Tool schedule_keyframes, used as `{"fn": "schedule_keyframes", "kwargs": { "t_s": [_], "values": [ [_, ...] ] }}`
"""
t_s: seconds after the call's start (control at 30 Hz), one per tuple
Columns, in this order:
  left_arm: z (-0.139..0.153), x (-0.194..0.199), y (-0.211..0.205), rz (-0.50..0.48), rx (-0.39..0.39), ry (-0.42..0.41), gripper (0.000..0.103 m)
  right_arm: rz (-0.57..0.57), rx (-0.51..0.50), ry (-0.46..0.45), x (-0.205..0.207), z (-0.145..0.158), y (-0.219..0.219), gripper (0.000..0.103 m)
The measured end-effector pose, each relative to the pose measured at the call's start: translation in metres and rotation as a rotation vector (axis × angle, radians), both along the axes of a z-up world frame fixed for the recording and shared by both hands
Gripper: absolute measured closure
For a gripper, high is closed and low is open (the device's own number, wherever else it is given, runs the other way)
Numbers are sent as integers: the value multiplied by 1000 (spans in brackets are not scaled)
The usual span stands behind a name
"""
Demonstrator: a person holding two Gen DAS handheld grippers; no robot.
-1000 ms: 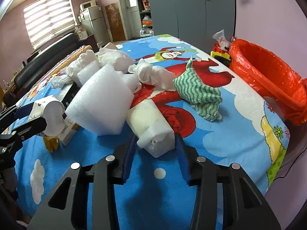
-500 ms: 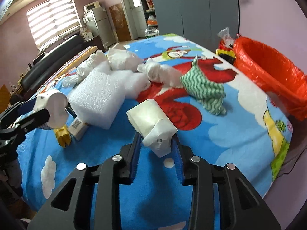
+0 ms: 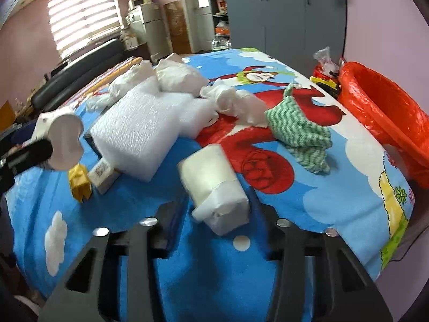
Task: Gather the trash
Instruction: 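Carry the cup and tube to the red bin and release both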
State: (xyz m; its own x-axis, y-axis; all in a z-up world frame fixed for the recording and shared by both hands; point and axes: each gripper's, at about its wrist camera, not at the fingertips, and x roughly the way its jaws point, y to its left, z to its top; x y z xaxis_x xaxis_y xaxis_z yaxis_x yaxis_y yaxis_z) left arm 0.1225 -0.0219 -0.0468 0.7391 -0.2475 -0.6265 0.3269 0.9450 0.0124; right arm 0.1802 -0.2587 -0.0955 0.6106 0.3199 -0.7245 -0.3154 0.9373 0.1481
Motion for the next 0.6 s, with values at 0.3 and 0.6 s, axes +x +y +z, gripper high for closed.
{"fn": "schedule_keyframes", "kwargs": {
  "t_s": [0.3, 0.6],
  "values": [
    [9, 4, -18, -22, 4, -22, 34, -92, 85, -77, -6, 27, -40, 69],
    [28, 30, -72, -126, -19, -46, 34, -271, 102, -163, -5, 55, -112, 69]
  ]
}}
